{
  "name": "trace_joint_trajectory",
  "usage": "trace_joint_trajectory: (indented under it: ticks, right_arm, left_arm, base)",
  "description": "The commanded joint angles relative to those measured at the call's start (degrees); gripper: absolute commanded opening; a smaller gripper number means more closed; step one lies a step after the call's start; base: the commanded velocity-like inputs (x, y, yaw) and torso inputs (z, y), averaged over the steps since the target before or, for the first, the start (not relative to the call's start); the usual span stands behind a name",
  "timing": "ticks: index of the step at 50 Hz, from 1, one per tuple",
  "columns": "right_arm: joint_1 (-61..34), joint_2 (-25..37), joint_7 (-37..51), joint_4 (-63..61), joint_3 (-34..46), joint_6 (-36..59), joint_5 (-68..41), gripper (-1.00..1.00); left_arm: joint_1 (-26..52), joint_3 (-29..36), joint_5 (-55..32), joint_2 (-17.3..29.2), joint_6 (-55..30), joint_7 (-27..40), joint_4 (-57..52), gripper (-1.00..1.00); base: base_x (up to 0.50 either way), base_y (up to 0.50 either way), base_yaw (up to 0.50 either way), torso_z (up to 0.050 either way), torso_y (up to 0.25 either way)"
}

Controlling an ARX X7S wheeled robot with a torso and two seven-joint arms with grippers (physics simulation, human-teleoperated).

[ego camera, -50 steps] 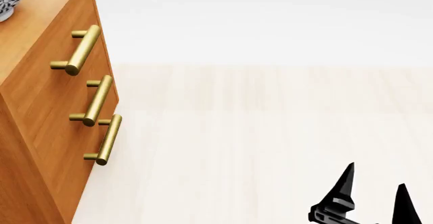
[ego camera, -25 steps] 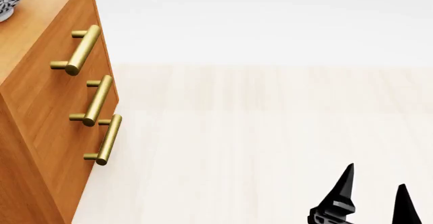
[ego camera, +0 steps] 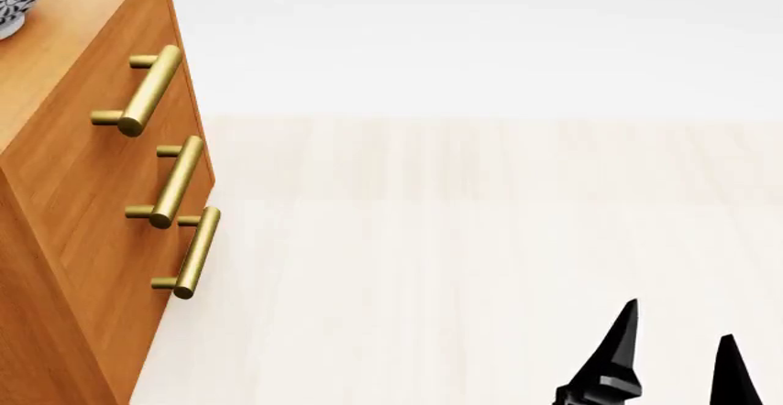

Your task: Put the bowl on top of the cabinet.

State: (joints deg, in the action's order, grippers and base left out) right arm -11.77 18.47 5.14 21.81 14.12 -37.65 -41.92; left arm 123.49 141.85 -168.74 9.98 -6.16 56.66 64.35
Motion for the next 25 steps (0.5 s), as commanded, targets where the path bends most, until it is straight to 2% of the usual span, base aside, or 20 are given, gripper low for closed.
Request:
trace_joint_trajectory:
  ticks: [1,5,15,25]
  right_arm:
    - [1.13,0.3,0.19,-1.87,0.13,-0.19,0.23,1.0]
    - [1.44,0.41,0.19,-2.38,0.12,-0.24,0.18,1.0]
    - [1.65,0.44,0.2,-2.75,0.18,-0.21,0.37,1.0]
    - [2.28,0.58,0.52,-3.68,0.14,-0.44,0.76,1.0]
  left_arm:
    - [5.92,0.91,4.59,0.36,5.3,1.31,-11.63,1.0]
    - [8.24,1.04,6.9,0.7,8.51,1.84,-18.0,1.0]
    - [11.01,0.12,11.69,0.5,11.34,3.08,-25.14,1.0]
    - [11.38,-8.3,23.39,3.5,12.01,8.04,-33.85,1.0]
  base:
    - [0.0,0.0,0.0,0.0,0.0]
    - [0.0,0.0,0.0,0.0,0.0]
    - [0.0,0.0,0.0,0.0,0.0]
    - [0.0,0.0,0.0,0.0,0.0]
